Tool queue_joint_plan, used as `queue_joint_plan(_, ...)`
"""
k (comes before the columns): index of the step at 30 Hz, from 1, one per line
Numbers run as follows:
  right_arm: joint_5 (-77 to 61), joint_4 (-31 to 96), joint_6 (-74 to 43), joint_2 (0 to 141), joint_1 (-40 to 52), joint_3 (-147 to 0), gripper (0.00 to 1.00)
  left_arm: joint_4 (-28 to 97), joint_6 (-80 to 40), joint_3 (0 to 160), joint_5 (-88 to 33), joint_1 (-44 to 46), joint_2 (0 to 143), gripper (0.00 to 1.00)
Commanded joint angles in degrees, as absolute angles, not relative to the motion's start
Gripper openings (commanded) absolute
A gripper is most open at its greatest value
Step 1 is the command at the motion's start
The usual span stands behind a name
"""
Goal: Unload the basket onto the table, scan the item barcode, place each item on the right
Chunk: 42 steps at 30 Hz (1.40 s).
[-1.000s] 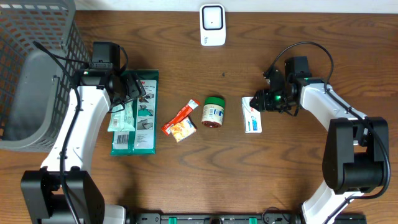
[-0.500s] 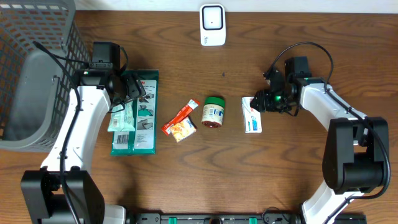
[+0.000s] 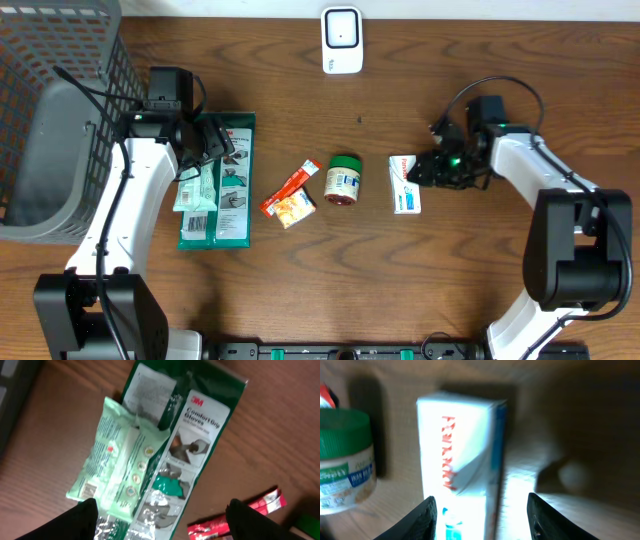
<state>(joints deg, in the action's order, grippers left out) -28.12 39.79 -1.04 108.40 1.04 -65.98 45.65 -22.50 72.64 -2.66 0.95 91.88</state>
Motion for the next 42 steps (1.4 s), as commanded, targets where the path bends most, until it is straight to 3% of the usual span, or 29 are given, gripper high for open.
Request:
queue_joint_plan(1,-30.4,36.6,-1.2,108.0,-1.9,-67.7,0.53,39.5,-22.6,73.5,-2.0,0.8,91.2,0.83)
queue_joint_plan(2,-31.4,34.7,-1.2,108.1,-2.2,-67.7,0.53,38.2,-22.9,73.5,-3.2,0.8,91.2,0.58)
queue_joint_plan(3,-32.5,33.3,-1.2,108.2,-2.2,-67.7,0.53,38.3,-23.7,73.5,-6.1,0.9,91.2,0.44)
queue_joint_plan(4,-34.3,31.8,-1.2,108.2,-2.1,-67.7,0.53,38.3,-26.1,73.5,-8.8,1.0,91.2,0.38)
queue_joint_plan(5,-36.5,30.6,-1.2,108.2,-2.0,-67.7,0.53,39.4,-28.4,73.5,-11.6,1.0,91.3,0.42)
queue_joint_plan(6,-39.6,28.7,-1.2,108.2,-1.8,-67.7,0.53,40.2,-29.1,73.4,-13.5,1.0,91.4,0.55)
queue_joint_plan(7,-41.5,26.4,-1.2,108.2,-1.7,-67.7,0.49,40.3,-29.0,73.2,-15.1,1.1,91.4,0.62)
queue_joint_plan(8,-42.5,24.6,-1.3,108.2,-1.5,-67.7,0.43,40.4,-29.0,73.0,-15.6,1.1,91.4,0.62)
queue_joint_plan(10,-43.4,18.8,-3.8,108.2,-0.7,-67.7,0.30,42.9,-29.0,72.7,-15.6,1.3,91.4,0.20)
queue_joint_plan(11,-43.4,15.7,-6.1,108.3,0.0,-67.7,0.26,44.7,-29.0,72.5,-15.6,1.4,91.4,0.07)
queue_joint_plan(16,-37.6,13.9,-7.7,108.5,4.8,-67.7,0.20,48.9,-27.3,72.5,-15.6,1.9,91.4,0.08)
queue_joint_plan(18,-32.8,14.5,-7.7,108.5,7.4,-67.7,0.20,49.3,-27.3,72.5,-15.6,2.3,91.4,0.39)
queue_joint_plan(26,-14.6,17.2,-7.7,108.5,16.1,-67.7,0.13,49.8,-27.3,72.5,-15.7,3.7,91.4,0.71)
queue_joint_plan(42,-5.6,25.9,-7.7,109.8,16.5,-67.5,0.07,50.6,-27.3,72.4,-15.7,3.8,91.4,0.73)
